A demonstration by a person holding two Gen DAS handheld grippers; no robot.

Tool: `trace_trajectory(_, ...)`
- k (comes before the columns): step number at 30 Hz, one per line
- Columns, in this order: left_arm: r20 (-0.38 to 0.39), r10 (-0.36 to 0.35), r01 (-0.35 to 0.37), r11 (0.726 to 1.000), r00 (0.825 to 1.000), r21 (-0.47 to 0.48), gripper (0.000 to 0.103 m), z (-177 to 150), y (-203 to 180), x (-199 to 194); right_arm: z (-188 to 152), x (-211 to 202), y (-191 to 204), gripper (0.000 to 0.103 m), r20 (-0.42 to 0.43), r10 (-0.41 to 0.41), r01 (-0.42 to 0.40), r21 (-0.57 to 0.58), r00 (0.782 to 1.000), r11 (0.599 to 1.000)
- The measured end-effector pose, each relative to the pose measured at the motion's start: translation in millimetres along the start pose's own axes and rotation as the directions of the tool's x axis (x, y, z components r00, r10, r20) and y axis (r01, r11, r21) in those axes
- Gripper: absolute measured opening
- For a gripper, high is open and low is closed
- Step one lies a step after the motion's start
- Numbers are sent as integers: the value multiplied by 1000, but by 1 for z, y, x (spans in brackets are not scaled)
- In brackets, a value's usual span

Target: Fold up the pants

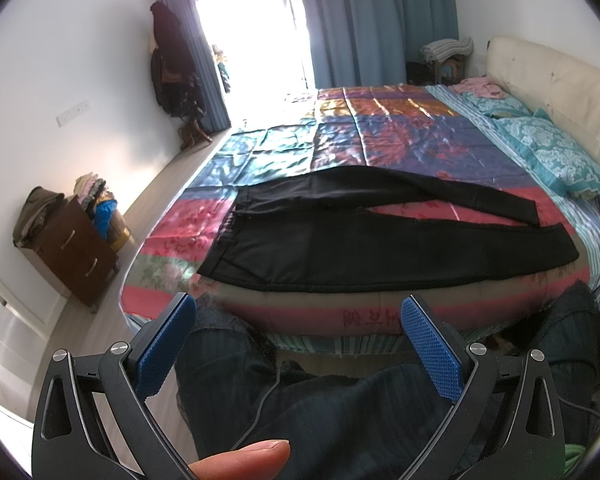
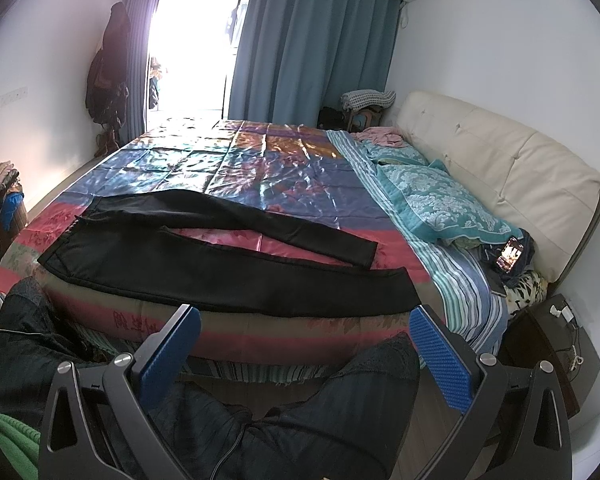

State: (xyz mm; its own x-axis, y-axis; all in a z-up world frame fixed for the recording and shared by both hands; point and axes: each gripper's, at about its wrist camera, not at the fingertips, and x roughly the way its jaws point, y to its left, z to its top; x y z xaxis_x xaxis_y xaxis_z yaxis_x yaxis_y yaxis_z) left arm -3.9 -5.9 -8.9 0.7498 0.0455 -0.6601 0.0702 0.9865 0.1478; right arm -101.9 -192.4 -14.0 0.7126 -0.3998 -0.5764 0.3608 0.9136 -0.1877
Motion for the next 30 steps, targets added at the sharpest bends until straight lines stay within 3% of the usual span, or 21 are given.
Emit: trace_trajectory(30, -22, -1, 2, 1000, 1000, 12, 103, -2, 6, 2, 0, 5, -5, 103, -17, -6, 7, 31, 1000, 1000)
